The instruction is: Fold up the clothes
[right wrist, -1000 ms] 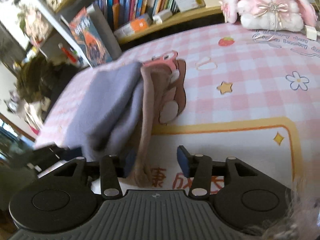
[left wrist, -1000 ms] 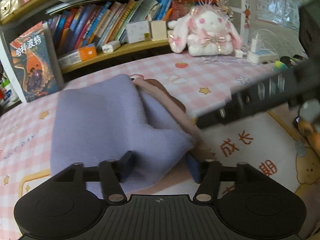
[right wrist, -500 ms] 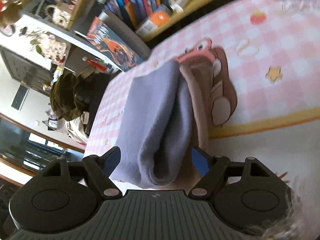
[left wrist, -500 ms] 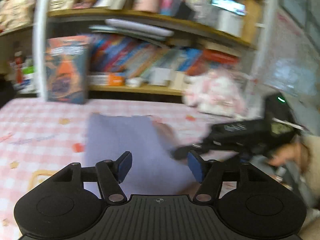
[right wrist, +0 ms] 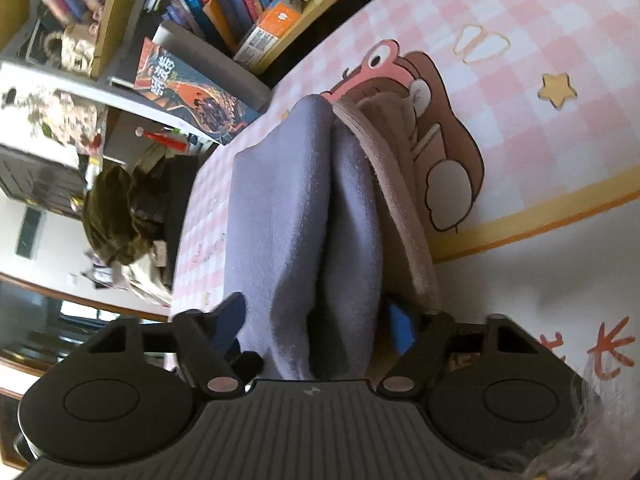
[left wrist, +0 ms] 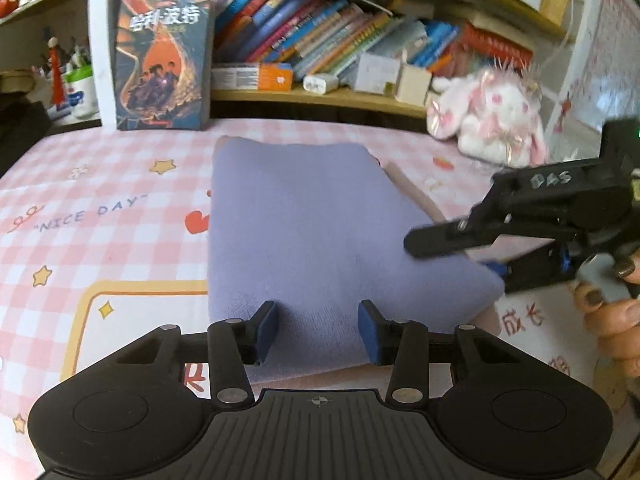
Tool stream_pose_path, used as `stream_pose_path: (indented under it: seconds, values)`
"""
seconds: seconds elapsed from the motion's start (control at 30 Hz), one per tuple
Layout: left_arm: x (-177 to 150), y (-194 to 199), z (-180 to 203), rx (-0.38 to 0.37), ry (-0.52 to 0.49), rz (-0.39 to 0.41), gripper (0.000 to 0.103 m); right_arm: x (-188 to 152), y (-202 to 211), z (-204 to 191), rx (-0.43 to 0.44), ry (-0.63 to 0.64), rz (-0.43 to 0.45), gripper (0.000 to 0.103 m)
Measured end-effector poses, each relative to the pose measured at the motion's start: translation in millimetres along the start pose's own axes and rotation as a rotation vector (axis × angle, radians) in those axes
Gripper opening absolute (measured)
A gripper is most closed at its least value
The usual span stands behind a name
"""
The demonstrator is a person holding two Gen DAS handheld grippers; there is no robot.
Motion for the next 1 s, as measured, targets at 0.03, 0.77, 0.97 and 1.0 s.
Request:
stream_pose_path:
  seconds: [0.03,0.77,0.97,1.0]
  values:
    - [-1.2,0.2,0.0,-0.004,-0.006,-0.003,0.042,-2.5,0.3,-4.5,-0.019,0.051,0.010,0.045]
    - [20.9,27.2,-18.8,-0.100,0.034,0.133,0.046,-9.5,9.6,-8.9,-0.120,0.229,0.129,0.054]
    - [10.7,-0.8,-22.3,-0.072,0.024,0.037,0.045,-17.0,-0.5,-22.8,-0.177,0.310,0.110,0.024]
    - [7.3,-4.6,-22.7,-0.066,0.024,0.023,0.045,-18.6,-0.9,-24.5,-0.199,0.339,0.116,0.021]
Point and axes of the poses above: each gripper's, at about its wrist camera, not at the fingertips, and y roughly against the way its jaws point, z to its right, x to its top, the point moved 7 cm from there along -y, roughly the way its jaws point, and after that the axes turned 9 degrees about -y, right-handed, at the moved point
